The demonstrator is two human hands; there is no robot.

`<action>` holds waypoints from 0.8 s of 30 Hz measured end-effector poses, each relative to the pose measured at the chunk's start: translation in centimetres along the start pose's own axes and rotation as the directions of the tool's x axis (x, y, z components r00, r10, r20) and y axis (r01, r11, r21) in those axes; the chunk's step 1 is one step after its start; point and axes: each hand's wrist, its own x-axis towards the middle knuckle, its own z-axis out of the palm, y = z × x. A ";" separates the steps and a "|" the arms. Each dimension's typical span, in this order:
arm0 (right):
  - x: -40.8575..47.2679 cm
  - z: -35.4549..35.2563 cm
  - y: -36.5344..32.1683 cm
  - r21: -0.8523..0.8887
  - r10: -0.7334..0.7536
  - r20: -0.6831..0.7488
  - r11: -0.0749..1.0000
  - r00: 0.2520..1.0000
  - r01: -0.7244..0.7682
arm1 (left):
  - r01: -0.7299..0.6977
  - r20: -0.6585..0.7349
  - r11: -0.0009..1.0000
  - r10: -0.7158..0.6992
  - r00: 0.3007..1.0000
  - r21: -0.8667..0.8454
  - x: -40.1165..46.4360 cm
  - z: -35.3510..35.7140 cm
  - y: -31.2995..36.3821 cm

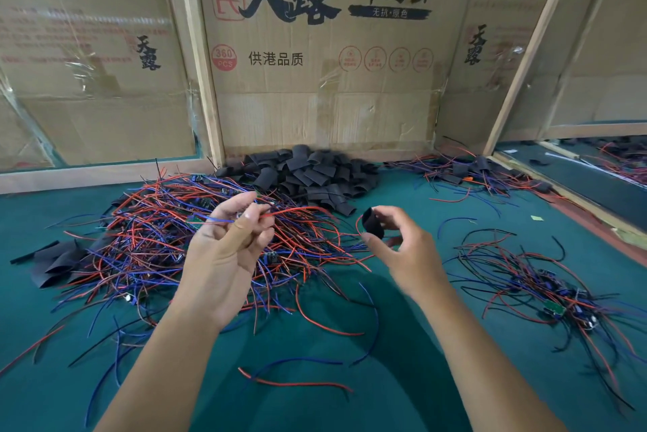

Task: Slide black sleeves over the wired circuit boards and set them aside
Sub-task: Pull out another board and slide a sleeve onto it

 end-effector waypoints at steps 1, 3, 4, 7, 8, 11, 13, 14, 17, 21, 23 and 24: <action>0.1 -0.3 0.1 -0.001 0.027 0.014 1.000 1.000 -0.027 | 0.017 0.033 1.000 -0.017 0.999 0.008 -0.1 0.1 0.0; 0.3 -0.7 0.4 -0.027 0.070 0.037 0.997 0.997 -0.069 | 0.033 0.074 0.998 -0.037 0.997 0.058 -0.3 0.5 0.0; 0.3 -0.8 0.6 -0.050 0.081 0.046 0.996 0.996 -0.079 | 0.033 0.078 0.996 -0.040 0.996 0.085 -0.5 0.7 -0.1; 0.3 -0.8 0.8 -0.098 0.098 0.067 0.991 0.993 -0.091 | 0.030 0.065 0.990 -0.039 0.997 0.141 -0.6 0.9 -0.5; 0.3 -0.8 0.8 -0.106 0.106 0.069 0.990 0.992 -0.098 | 0.028 0.060 0.990 -0.037 0.998 0.135 -0.6 0.8 -0.5; 0.3 -0.9 0.5 -0.107 0.130 0.072 0.987 0.989 -0.121 | 0.022 0.045 0.998 -0.025 0.999 0.063 -0.5 0.6 -0.3; 0.1 -0.6 -0.2 -0.019 0.095 0.059 0.995 0.994 -0.094 | 0.026 0.035 0.999 -0.026 0.999 0.018 -0.4 0.7 -0.3; -0.1 -0.3 -0.7 0.038 0.067 0.062 0.997 0.996 -0.069 | 0.033 0.028 0.999 -0.033 0.999 0.003 -0.5 0.7 -0.4; -1.1 -0.2 -1.2 0.114 -0.003 0.117 0.993 0.993 -0.011 | 0.053 0.017 0.998 -0.053 0.998 -0.029 -0.6 1.3 -0.7; -1.8 -0.9 -0.8 0.084 -0.008 0.158 0.996 0.987 -0.006 | 0.043 -0.013 0.997 -0.044 0.999 -0.058 -0.6 1.5 -0.8; -2.1 -0.8 -0.8 0.089 -0.011 0.127 0.996 0.992 0.000 | 0.037 -0.023 0.998 -0.038 0.999 -0.060 -0.6 1.5 -0.7; -2.2 -0.6 -1.0 0.082 -0.036 0.109 0.996 0.993 0.027 | 0.036 -0.027 0.997 -0.037 0.999 -0.063 -0.6 1.6 -0.6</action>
